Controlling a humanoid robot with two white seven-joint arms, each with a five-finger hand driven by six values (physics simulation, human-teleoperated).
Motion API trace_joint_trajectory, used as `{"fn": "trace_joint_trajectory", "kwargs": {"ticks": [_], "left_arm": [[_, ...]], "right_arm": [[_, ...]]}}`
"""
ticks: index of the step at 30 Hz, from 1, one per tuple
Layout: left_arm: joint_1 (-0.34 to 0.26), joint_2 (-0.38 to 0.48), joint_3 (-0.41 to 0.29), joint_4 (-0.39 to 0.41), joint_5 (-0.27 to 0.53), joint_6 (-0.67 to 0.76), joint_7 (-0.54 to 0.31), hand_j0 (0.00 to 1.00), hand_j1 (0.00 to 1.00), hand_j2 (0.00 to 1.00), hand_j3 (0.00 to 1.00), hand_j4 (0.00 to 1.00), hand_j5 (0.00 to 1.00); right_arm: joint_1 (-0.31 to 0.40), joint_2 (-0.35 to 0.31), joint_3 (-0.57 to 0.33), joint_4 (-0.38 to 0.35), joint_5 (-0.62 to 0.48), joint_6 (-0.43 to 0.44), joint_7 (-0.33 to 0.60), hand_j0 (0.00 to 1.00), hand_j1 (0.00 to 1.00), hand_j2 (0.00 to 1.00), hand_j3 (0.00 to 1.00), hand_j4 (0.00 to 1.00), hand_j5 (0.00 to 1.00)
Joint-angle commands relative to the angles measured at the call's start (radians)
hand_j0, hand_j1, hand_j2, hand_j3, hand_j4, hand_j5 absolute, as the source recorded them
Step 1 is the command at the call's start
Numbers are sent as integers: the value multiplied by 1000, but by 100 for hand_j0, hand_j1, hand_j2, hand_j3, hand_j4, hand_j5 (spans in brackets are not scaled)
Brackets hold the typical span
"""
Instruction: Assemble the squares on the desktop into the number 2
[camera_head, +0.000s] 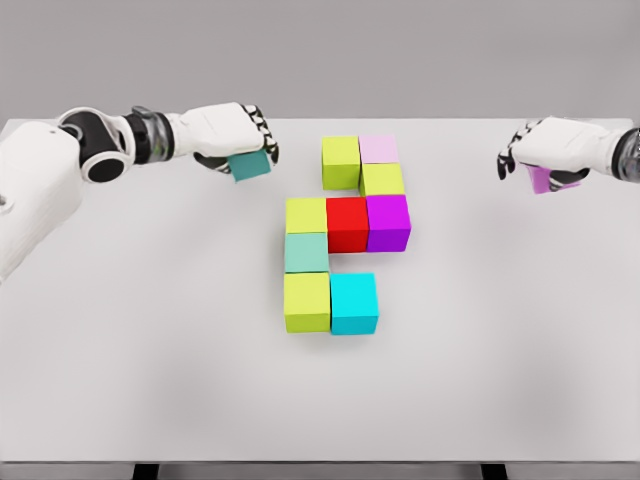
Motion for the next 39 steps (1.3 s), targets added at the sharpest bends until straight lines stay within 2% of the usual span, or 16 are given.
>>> {"fn": "trace_joint_trajectory", "kwargs": {"ticks": [1, 3, 11, 22, 23, 25, 28, 29, 31, 34, 37, 39], "left_arm": [[0, -22, 2, 25, 4, 1, -2, 67, 67, 67, 67, 67, 67], [-3, -41, 2, 30, 4, 1, -28, 67, 67, 67, 67, 67, 67], [-12, -85, 3, 53, 4, 1, -46, 67, 67, 67, 67, 67, 67], [-28, -127, 3, 105, 4, 1, -48, 69, 69, 69, 69, 69, 69], [-28, -128, 3, 107, 4, 1, -51, 69, 69, 69, 69, 69, 69], [-28, -137, 5, 114, 4, 1, -58, 69, 69, 69, 69, 69, 69], [-29, -144, 5, 122, 4, 1, -60, 69, 69, 69, 69, 69, 69], [-29, -144, 5, 122, 4, 1, -60, 69, 69, 69, 69, 69, 69], [-29, -148, 5, 128, 3, 1, -60, 70, 70, 70, 70, 70, 70], [-31, -156, 6, 150, 6, 1, -58, 98, 98, 98, 98, 98, 98], [-31, -154, 9, 162, 8, 1, -58, 100, 100, 100, 100, 100, 100], [-31, -154, 11, 162, 9, 1, -58, 100, 100, 100, 100, 100, 100]], "right_arm": [[0, -15, -2, -40, -17, 3, -1, 56, 56, 56, 56, 56, 56], [6, -23, -2, -54, -20, 3, -1, 56, 56, 56, 56, 56, 56], [38, -51, -2, -137, -58, 3, -1, 56, 56, 56, 56, 56, 56], [112, -150, -4, -298, -112, 3, -1, 56, 56, 56, 56, 56, 56], [114, -152, -4, -296, -112, 3, -1, 57, 57, 57, 57, 57, 57], [114, -150, -5, -289, -111, 3, -1, 67, 67, 67, 67, 67, 67], [112, -138, -4, -281, -101, 3, -1, 97, 97, 97, 97, 97, 97], [109, -135, -4, -266, -100, 3, -1, 98, 98, 98, 98, 98, 98], [100, -129, -2, -185, -97, 3, -1, 99, 99, 99, 99, 99, 99], [98, -106, 0, -129, -94, 3, -1, 99, 99, 99, 99, 99, 99], [91, -91, 0, -91, -92, 3, -1, 99, 99, 99, 99, 99, 99], [71, -55, 3, -31, -92, 3, -1, 99, 99, 99, 99, 99, 99]]}}
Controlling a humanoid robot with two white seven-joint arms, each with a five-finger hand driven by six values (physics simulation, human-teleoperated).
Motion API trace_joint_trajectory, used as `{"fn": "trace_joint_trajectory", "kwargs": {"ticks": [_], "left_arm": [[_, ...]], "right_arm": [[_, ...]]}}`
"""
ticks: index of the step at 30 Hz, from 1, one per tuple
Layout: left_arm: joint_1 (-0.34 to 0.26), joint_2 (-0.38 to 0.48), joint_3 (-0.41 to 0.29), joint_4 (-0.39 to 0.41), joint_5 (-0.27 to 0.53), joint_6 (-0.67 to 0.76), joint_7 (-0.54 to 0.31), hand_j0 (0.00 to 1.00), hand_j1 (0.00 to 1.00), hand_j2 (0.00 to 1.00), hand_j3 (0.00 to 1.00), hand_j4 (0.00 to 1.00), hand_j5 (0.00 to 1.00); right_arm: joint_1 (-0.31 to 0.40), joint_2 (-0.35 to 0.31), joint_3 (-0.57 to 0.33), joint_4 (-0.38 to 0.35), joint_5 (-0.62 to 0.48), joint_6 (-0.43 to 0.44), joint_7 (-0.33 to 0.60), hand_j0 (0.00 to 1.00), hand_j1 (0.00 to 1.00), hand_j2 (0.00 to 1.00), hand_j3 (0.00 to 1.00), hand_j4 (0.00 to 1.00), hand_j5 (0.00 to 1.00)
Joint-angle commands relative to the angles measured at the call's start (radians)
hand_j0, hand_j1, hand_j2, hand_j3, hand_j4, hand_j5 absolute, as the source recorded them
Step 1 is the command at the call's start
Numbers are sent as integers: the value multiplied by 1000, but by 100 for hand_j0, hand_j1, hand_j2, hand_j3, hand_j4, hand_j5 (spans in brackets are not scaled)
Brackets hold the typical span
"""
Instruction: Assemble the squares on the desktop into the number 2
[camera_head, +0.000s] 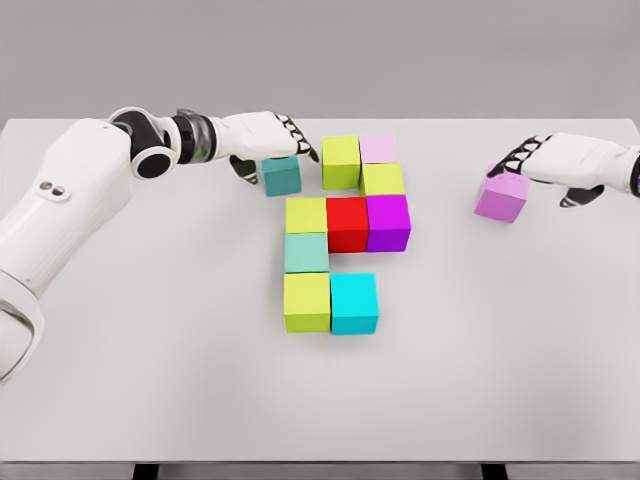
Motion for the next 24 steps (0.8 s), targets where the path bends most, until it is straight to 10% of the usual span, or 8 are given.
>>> {"fn": "trace_joint_trajectory", "kwargs": {"ticks": [1, 10, 24], "left_arm": [[0, 0, 4, 4, 6, 2, 1, 100, 100, 100, 100, 100, 100], [-8, 16, 91, -7, 20, 2, 2, 100, 100, 100, 100, 100, 100], [95, 325, 209, -171, 44, 2, 5, 94, 94, 94, 94, 94, 94]], "right_arm": [[-2, 31, 1, 54, -3, 2, 0, 99, 99, 99, 99, 99, 99], [-60, 89, 0, 141, 22, 2, 0, 99, 99, 99, 99, 99, 99], [-77, 135, 1, 201, 57, 2, 0, 97, 97, 97, 97, 97, 97]]}}
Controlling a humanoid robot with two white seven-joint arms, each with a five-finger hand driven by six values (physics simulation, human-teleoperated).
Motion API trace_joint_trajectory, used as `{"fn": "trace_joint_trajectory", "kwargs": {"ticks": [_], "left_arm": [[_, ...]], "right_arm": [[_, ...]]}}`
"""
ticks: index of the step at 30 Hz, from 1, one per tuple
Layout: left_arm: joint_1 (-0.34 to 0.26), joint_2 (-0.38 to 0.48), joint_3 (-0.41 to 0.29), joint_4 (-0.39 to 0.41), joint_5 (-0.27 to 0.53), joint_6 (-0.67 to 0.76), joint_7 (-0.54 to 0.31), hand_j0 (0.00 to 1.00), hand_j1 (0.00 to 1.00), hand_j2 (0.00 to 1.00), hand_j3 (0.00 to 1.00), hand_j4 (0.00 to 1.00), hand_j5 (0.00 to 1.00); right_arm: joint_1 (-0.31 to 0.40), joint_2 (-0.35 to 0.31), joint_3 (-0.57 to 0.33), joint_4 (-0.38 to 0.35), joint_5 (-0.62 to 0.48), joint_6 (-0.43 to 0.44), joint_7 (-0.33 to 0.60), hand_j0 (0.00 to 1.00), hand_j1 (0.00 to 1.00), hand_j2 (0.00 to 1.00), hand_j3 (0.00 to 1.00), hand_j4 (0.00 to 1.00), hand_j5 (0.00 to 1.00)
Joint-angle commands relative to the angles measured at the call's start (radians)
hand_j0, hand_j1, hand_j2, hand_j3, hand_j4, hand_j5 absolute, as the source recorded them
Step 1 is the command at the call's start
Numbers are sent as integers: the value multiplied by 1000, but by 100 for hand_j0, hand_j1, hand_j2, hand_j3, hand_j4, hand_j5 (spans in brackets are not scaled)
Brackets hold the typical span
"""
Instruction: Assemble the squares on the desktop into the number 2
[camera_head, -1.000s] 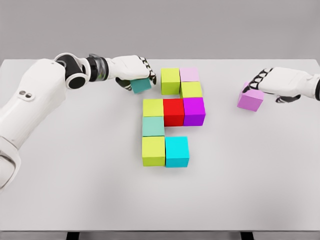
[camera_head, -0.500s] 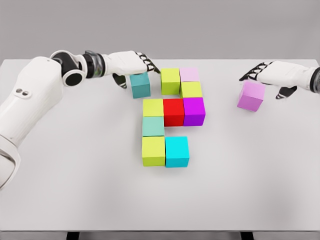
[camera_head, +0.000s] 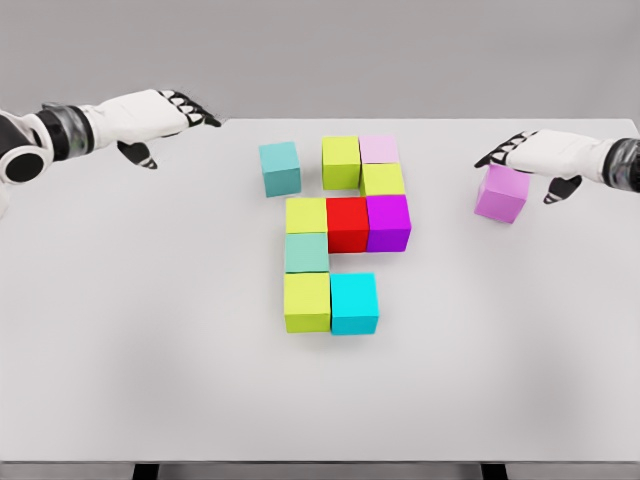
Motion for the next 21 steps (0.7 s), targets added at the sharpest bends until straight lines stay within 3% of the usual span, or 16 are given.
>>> {"fn": "trace_joint_trajectory", "kwargs": {"ticks": [1, 11, 17, 21], "left_arm": [[0, 34, 36, -29, 6, 2, 0, 90, 90, 90, 90, 90, 90], [71, 33, 30, -89, 8, 2, -1, 84, 84, 84, 84, 84, 84], [83, 33, 15, -116, 6, 2, -1, 83, 83, 83, 83, 83, 83], [97, 36, 2, -176, 8, 2, -1, 83, 83, 83, 83, 83, 83]], "right_arm": [[0, 16, 0, 17, -2, 2, 0, 96, 96, 96, 96, 96, 96], [-15, 53, 3, 40, 38, 2, 0, 95, 95, 95, 95, 95, 95], [-17, 76, 3, 81, 69, 2, 0, 94, 94, 94, 94, 94, 94], [-15, 77, 4, 90, 70, 2, 0, 94, 94, 94, 94, 94, 94]]}}
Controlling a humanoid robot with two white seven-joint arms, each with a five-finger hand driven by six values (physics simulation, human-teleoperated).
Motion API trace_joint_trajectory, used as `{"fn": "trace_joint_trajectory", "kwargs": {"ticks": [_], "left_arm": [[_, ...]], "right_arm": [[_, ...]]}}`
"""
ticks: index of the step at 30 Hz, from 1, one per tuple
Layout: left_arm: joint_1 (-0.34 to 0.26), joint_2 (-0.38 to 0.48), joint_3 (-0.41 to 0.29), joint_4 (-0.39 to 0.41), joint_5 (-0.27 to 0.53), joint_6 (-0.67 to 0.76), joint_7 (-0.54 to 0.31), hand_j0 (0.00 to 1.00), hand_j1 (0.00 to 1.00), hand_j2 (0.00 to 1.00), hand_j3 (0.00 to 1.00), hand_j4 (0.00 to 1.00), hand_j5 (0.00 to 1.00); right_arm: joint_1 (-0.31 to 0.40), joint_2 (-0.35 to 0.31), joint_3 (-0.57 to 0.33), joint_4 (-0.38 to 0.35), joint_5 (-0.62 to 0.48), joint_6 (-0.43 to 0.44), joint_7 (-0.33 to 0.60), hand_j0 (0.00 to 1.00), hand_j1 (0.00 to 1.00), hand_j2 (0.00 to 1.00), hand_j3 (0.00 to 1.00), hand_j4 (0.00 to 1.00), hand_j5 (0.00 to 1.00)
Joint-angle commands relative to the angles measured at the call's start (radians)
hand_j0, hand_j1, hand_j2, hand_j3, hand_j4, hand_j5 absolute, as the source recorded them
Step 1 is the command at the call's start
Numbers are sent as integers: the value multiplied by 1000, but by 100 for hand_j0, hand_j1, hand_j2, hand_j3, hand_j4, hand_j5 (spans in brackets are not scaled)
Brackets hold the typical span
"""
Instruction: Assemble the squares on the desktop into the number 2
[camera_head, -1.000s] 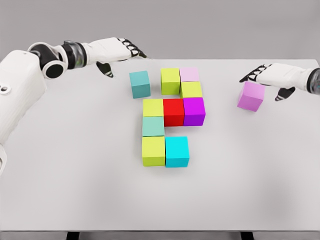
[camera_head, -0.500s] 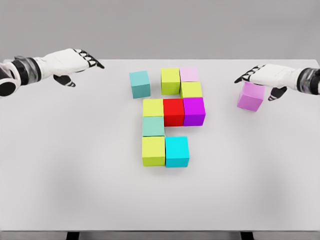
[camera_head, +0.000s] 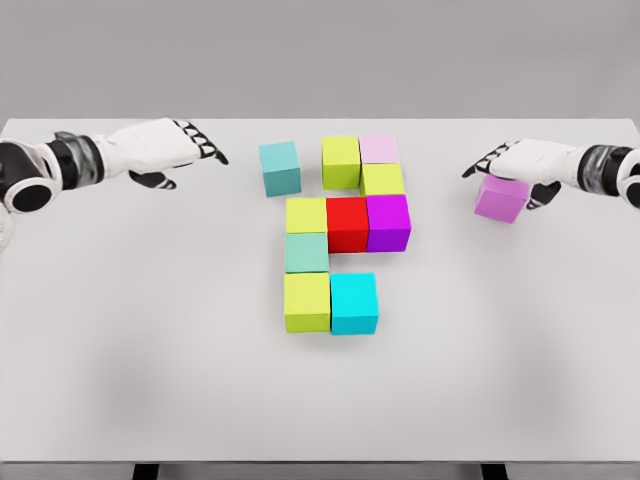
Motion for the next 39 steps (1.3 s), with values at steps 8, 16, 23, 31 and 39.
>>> {"fn": "trace_joint_trajectory", "kwargs": {"ticks": [8, 16, 23, 31, 39], "left_arm": [[11, 2, -34, -78, 8, 2, 1, 83, 83, 83, 83, 83, 83], [17, 2, -39, -67, 10, 2, -1, 84, 84, 84, 84, 84, 84], [18, -1, -41, -20, 0, 2, -2, 84, 84, 84, 84, 84, 84], [0, -43, -53, 95, -7, 2, -21, 85, 85, 85, 85, 85, 85], [-18, -70, -50, 143, -9, 2, -27, 85, 85, 85, 85, 85, 85]], "right_arm": [[2, -1, 2, 0, -2, 3, 0, 75, 75, 75, 75, 75, 75], [0, -2, 1, -8, -2, 3, 0, 60, 60, 60, 60, 60, 60], [6, -31, -7, -85, -8, 3, 0, 52, 52, 52, 52, 52, 52], [9, -47, -10, -94, -17, 3, 0, 50, 50, 50, 50, 50, 50], [26, -93, -13, -180, -23, 3, 0, 50, 50, 50, 50, 50, 50]]}}
